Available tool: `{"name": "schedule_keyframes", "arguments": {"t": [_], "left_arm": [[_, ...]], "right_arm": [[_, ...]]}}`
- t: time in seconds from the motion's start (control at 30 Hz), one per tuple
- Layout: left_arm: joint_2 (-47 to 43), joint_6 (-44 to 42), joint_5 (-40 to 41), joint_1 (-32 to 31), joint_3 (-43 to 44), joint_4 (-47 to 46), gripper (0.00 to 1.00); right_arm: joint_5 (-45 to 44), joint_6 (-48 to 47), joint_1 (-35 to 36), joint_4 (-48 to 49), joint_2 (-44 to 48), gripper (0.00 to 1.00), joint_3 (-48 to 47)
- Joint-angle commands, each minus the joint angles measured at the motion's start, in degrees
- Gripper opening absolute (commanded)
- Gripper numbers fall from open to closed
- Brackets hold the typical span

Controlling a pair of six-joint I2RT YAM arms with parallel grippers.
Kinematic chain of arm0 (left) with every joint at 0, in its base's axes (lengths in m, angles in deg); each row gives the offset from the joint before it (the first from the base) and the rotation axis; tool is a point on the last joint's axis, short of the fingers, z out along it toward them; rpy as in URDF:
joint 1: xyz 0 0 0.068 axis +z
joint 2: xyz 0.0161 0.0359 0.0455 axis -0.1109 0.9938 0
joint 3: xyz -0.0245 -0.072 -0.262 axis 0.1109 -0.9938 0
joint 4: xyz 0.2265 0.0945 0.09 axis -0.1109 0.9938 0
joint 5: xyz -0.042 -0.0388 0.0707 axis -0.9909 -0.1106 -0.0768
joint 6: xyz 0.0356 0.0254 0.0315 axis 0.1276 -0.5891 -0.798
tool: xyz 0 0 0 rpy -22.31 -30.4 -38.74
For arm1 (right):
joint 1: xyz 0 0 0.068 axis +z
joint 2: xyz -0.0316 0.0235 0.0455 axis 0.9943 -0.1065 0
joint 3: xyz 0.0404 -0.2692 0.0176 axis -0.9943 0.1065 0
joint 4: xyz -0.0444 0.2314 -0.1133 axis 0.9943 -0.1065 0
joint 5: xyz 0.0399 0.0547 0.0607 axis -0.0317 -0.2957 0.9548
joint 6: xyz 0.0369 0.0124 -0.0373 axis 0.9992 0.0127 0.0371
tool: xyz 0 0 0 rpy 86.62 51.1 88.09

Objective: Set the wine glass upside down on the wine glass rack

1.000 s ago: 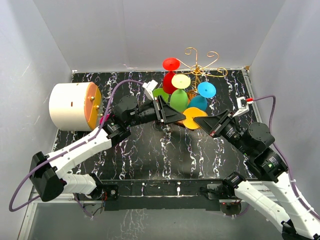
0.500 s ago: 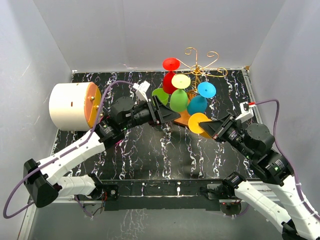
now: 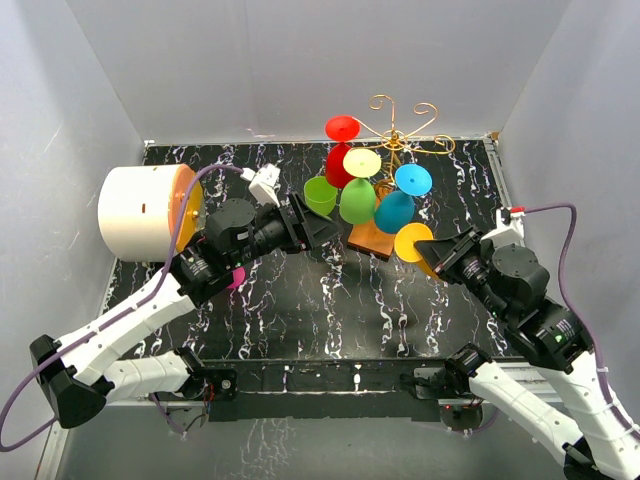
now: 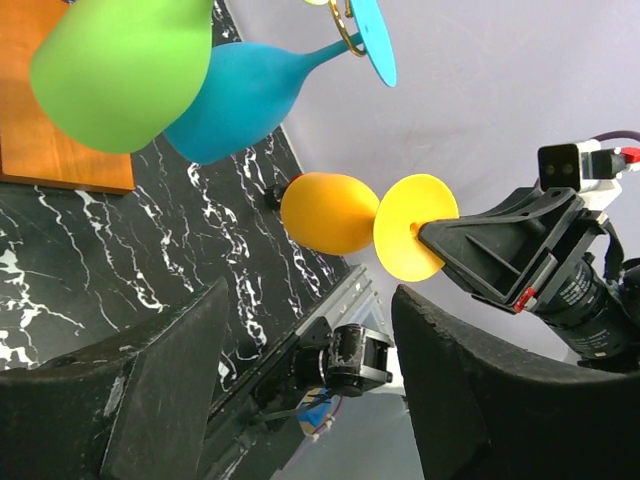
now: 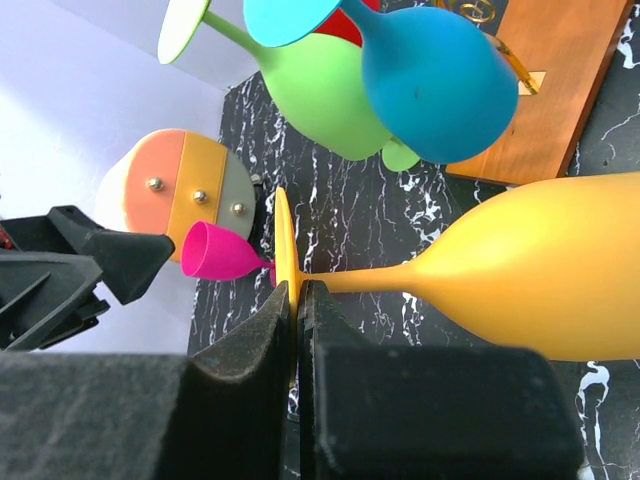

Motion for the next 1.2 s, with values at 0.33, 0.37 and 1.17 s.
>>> {"name": "schedule_keyframes", "arguments": {"t": [0.33, 0.37, 1.17], "left_arm": [[-3.7, -6.4, 9.7, 0.3, 2.7, 5.1, 0.68], [-3.8, -6.7, 10.0, 0.3, 2.7, 5.6, 0.68], [-5.9, -7.7, 9.4, 0.3, 0.0, 5.3, 0.70]], "right_arm": [[-19.4, -0.4, 0.1, 3.5, -2.6, 0.00, -3.3], [-20.5, -0.9, 0.1, 3.4, -3.1, 0.00, -3.8], [-31.5, -6.9, 0.2, 10.3, -10.6, 0.00, -11.7]]}}
